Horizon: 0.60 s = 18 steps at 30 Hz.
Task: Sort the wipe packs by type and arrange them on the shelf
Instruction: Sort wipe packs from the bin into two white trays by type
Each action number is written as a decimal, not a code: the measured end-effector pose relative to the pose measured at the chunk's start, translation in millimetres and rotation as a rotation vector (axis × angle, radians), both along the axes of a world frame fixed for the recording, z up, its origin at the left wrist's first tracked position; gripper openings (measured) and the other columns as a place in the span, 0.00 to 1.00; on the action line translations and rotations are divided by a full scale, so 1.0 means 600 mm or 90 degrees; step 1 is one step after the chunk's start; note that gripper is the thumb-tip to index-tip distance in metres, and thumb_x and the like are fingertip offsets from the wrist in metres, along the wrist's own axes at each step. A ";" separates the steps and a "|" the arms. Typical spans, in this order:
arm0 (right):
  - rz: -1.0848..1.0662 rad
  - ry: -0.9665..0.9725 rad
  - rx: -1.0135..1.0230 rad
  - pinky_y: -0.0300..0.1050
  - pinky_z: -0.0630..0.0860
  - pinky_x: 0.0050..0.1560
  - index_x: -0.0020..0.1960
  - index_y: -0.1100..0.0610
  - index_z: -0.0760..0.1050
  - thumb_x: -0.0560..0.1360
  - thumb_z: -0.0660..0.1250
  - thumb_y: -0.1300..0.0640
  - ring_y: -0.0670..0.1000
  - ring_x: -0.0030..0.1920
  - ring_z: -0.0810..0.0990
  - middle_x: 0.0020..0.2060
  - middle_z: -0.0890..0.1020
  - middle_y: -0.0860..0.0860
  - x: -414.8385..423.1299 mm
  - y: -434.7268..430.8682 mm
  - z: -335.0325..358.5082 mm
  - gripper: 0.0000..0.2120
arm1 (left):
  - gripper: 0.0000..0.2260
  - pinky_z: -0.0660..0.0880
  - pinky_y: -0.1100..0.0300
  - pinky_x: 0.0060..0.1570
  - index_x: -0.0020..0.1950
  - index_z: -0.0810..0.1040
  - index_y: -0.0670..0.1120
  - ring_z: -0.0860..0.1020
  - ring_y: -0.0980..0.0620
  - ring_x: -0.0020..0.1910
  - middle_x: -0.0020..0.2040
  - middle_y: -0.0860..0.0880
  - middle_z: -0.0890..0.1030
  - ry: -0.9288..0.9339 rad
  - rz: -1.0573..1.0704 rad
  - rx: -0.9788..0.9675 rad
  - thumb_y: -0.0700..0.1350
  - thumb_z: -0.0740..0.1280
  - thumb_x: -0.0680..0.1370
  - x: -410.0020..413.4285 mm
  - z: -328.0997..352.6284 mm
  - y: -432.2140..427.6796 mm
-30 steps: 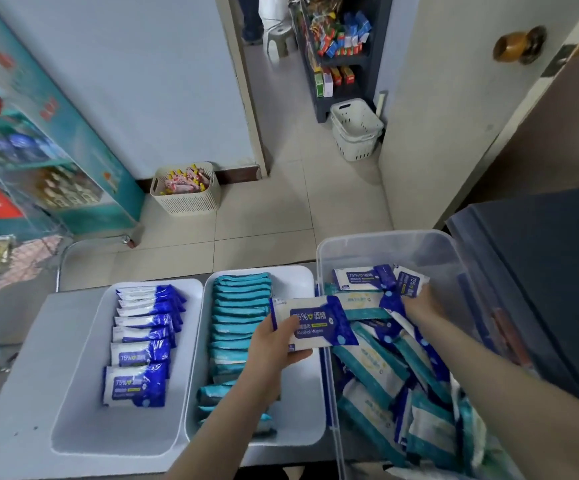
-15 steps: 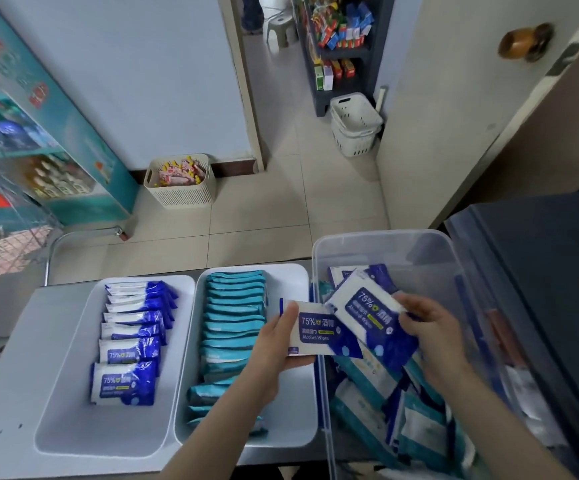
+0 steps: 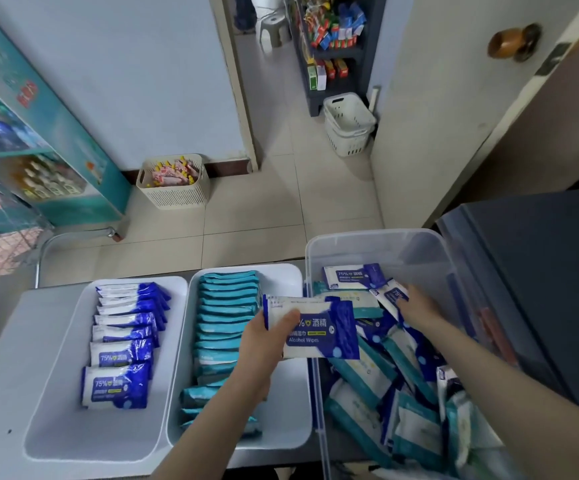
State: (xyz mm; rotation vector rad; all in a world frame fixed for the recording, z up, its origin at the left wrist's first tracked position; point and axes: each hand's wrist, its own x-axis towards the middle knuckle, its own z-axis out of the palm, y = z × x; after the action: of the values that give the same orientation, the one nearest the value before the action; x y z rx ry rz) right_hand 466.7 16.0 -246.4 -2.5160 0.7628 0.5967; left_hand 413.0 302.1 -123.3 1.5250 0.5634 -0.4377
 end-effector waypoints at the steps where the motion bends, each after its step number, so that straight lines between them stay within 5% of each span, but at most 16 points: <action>1: -0.007 0.014 -0.003 0.53 0.74 0.58 0.65 0.59 0.68 0.78 0.61 0.53 0.62 0.58 0.75 0.61 0.75 0.60 0.005 0.000 -0.008 0.17 | 0.04 0.76 0.66 0.31 0.51 0.79 0.47 0.83 0.55 0.36 0.42 0.50 0.85 -0.003 0.009 0.005 0.46 0.68 0.78 0.002 0.001 0.004; 6: -0.088 -0.060 -0.049 0.51 0.77 0.49 0.58 0.63 0.74 0.74 0.67 0.56 0.61 0.50 0.79 0.53 0.79 0.61 0.012 0.019 0.005 0.15 | 0.07 0.78 0.57 0.39 0.49 0.80 0.46 0.83 0.50 0.40 0.42 0.48 0.85 0.007 0.078 0.026 0.49 0.69 0.76 0.010 -0.004 0.028; 9: -0.126 -0.274 -0.173 0.52 0.74 0.45 0.52 0.63 0.74 0.72 0.65 0.63 0.61 0.46 0.76 0.51 0.76 0.61 0.002 0.036 0.028 0.09 | 0.05 0.76 0.60 0.38 0.48 0.80 0.48 0.82 0.52 0.39 0.40 0.50 0.85 -0.001 0.101 0.029 0.49 0.70 0.76 0.015 -0.010 0.041; 12: -0.077 -0.446 -0.155 0.56 0.75 0.47 0.51 0.62 0.74 0.74 0.65 0.64 0.60 0.48 0.75 0.49 0.76 0.59 0.014 0.057 0.056 0.06 | 0.05 0.76 0.61 0.38 0.48 0.79 0.49 0.82 0.54 0.39 0.40 0.52 0.85 -0.013 0.116 0.019 0.49 0.70 0.76 0.017 -0.010 0.043; 15: 0.114 -0.333 -0.027 0.52 0.73 0.46 0.50 0.61 0.73 0.77 0.62 0.62 0.59 0.48 0.76 0.49 0.78 0.59 0.060 0.076 0.053 0.04 | 0.04 0.74 0.64 0.35 0.48 0.78 0.50 0.81 0.56 0.38 0.41 0.52 0.84 -0.021 0.127 0.025 0.49 0.69 0.76 0.017 -0.010 0.043; 18: 0.244 -0.083 0.067 0.49 0.70 0.58 0.64 0.59 0.71 0.80 0.58 0.58 0.60 0.60 0.74 0.62 0.76 0.58 0.091 0.093 0.037 0.14 | 0.04 0.74 0.63 0.35 0.48 0.79 0.50 0.81 0.55 0.38 0.41 0.52 0.84 -0.019 0.144 0.018 0.48 0.69 0.76 0.017 -0.008 0.048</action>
State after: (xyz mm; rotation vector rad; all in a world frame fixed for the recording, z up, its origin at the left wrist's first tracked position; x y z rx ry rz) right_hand 521.6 72.0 -224.3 -2.5859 0.1944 0.5717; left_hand 423.4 330.7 -127.8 1.4721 0.7125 -0.2331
